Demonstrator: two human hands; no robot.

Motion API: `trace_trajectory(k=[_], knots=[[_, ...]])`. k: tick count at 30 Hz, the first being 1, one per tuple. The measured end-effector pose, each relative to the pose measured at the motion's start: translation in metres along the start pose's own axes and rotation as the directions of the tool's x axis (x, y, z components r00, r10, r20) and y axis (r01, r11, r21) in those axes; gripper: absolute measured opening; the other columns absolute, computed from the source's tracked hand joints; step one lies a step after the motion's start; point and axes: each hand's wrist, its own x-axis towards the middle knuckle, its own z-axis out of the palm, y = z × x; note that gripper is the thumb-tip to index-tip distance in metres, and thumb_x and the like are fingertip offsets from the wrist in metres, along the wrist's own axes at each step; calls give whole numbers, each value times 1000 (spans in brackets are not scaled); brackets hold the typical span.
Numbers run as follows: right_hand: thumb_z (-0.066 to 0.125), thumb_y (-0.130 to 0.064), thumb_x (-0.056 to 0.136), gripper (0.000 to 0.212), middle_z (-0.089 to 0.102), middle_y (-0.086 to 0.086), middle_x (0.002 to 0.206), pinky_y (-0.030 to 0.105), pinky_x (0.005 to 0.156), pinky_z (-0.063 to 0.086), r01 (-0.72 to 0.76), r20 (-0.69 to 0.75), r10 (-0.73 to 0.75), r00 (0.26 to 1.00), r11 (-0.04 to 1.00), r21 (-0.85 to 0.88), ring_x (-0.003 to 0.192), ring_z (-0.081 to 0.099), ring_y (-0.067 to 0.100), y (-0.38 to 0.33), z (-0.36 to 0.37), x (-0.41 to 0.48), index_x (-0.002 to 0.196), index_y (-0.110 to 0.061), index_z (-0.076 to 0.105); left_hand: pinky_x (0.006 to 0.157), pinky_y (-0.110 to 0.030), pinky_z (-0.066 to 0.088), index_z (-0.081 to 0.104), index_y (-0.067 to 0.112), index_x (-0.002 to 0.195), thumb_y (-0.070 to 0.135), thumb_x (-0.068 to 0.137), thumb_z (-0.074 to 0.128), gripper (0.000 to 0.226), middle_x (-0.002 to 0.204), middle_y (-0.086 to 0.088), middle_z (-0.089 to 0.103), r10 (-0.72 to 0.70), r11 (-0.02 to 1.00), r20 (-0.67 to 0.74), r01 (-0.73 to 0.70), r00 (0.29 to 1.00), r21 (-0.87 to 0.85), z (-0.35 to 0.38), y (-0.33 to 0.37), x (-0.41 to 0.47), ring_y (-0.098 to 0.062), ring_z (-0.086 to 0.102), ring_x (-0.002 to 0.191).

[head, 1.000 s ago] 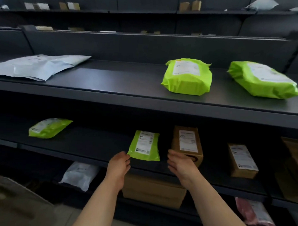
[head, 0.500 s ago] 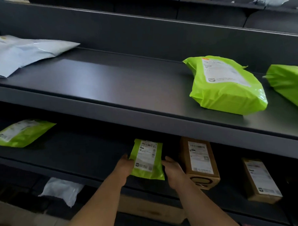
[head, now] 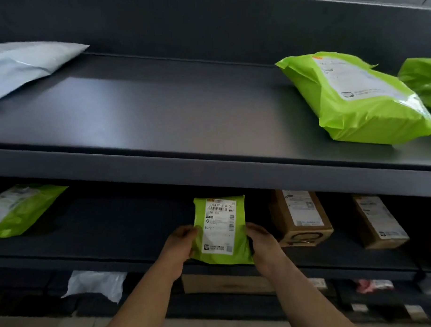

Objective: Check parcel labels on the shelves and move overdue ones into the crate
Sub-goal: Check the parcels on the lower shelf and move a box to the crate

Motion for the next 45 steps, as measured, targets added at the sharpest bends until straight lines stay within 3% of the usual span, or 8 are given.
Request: trace_trajectory(k=[5,13,20,23,28,37,41,45], knots=[[61,-5,90,6,72,19,106,57,92,51,85,-111,-70,991,987,138,101,68,38,21,0,-32,95,-7,64,73,-29,51,64,6,103,17,92,60,17,100,-10,72,55,994,160,-39,986,-103,-19,-3,-21,-22,65,90],[60,-4,90,11,75,15,100,45,83,54,223,-169,-193,967,958,178,92,71,31,45,6,-71,101,-5,63,83,-35,49,63,10,111,16,85,65,26,106,-10,71,84,989,286,-44,955,-143,-41,-13,-37,-22,65,97],[54,-2,93,23,74,14,106,44,88,55,217,-213,-190,958,970,110,99,69,31,47,15,-61,111,-5,67,61,-21,53,64,10,105,9,92,58,15,97,-6,71,71,985,241,-30,968,-169,-43,-7,-33,-16,65,85],[52,1,93,26,71,15,109,38,81,55,190,-240,-165,957,978,86,98,68,29,38,17,-40,114,-5,66,68,-26,52,62,9,111,7,94,56,18,97,-7,69,72,987,193,-42,979,-152,-36,1,-21,-17,64,86],[48,5,90,34,70,14,113,44,91,55,152,-164,-156,974,988,-32,102,67,31,16,19,-3,117,-3,66,74,-27,53,60,4,117,8,96,53,22,97,-10,67,53,997,175,-42,983,-66,-22,16,5,-19,62,84],[39,10,89,44,69,10,115,46,100,49,36,-106,-65,992,966,-255,106,64,31,-2,26,42,97,-21,68,77,-26,51,54,-1,125,4,98,46,28,113,-16,62,10,1000,163,-14,986,22,-8,28,30,-18,61,83],[42,9,90,55,54,6,137,38,105,42,47,-94,-77,993,954,-295,120,53,28,-4,29,42,140,-13,48,78,-30,53,59,6,117,8,97,50,22,111,-13,66,18,996,168,-32,986,79,-9,24,33,-18,65,86],[46,8,92,55,46,1,141,28,104,36,130,-132,-165,977,962,-241,131,44,24,-20,23,15,144,-9,42,70,-32,54,50,21,104,21,93,56,12,98,-5,63,115,978,33,-119,993,168,3,32,27,-18,63,84]])
